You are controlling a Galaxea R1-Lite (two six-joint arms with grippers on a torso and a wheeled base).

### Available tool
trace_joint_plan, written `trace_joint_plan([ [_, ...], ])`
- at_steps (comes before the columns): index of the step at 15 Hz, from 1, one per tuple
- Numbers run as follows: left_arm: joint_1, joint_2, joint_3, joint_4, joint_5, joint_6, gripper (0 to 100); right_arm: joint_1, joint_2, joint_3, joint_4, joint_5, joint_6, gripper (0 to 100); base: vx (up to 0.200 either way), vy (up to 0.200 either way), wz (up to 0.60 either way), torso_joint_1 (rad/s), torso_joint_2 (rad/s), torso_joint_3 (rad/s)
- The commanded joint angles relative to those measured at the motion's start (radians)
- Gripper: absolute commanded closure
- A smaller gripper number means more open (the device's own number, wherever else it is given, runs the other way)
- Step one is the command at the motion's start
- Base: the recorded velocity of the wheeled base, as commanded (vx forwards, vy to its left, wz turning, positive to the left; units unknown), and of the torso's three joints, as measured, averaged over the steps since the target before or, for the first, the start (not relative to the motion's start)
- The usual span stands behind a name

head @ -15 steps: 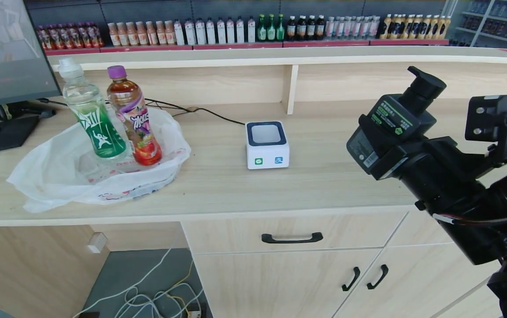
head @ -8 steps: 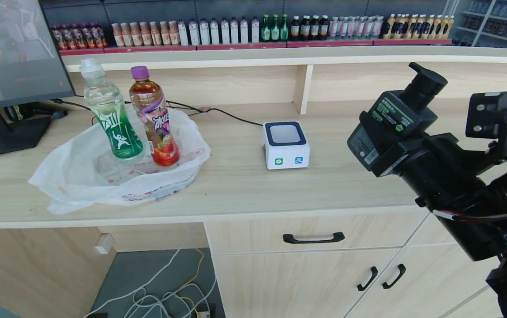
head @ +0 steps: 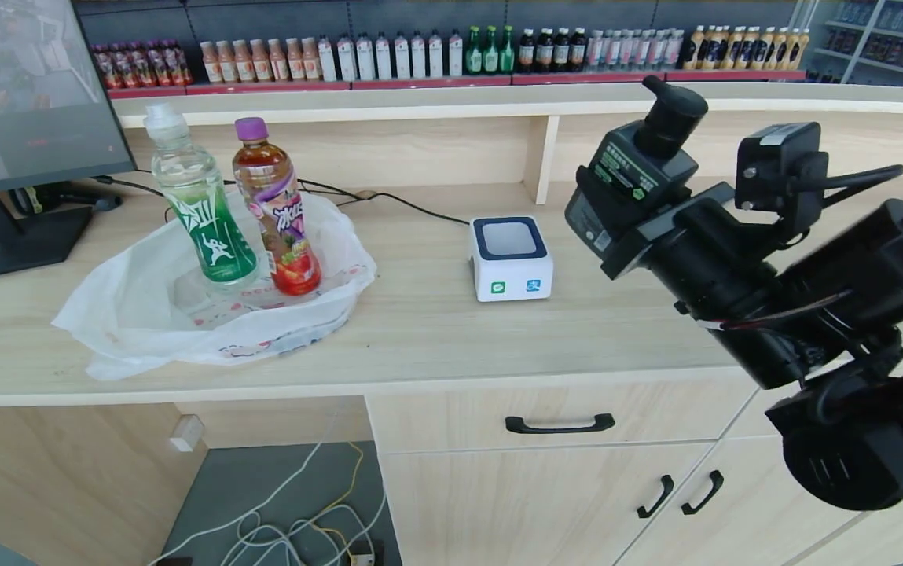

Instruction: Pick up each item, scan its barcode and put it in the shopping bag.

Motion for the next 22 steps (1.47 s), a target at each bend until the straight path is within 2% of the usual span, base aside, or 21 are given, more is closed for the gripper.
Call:
trace_joint_plan([
  [1, 0.0, 0.0, 0.0, 0.0, 0.0, -0.002, 0, 0.008, 0.167, -0.18, 0.0, 0.018, -0.005, 100, 0.0, 0.0, 0.0, 0.0, 0.0, 0.0],
  [5, 0.0, 0.0, 0.0, 0.0, 0.0, -0.002, 0, -0.004, 0.238, -0.341, 0.117, 0.122, -0.039, 100, 0.0, 0.0, 0.0, 0.0, 0.0, 0.0],
  [9, 0.0, 0.0, 0.0, 0.0, 0.0, -0.002, 0, -0.009, 0.335, -0.505, 0.146, 0.199, -0.079, 100, 0.0, 0.0, 0.0, 0.0, 0.0, 0.0],
  [16, 0.0, 0.0, 0.0, 0.0, 0.0, 0.0, 0, -0.059, 0.424, -0.754, 0.295, 0.414, -0.297, 100, 0.0, 0.0, 0.0, 0.0, 0.0, 0.0],
  [18, 0.0, 0.0, 0.0, 0.0, 0.0, -0.002, 0, -0.084, 0.43, -0.795, 0.352, 0.496, -0.369, 100, 0.0, 0.0, 0.0, 0.0, 0.0, 0.0],
  [22, 0.0, 0.0, 0.0, 0.0, 0.0, -0.002, 0, -0.131, 0.448, -0.806, 0.379, 0.57, -0.469, 100, 0.0, 0.0, 0.0, 0.0, 0.0, 0.0],
])
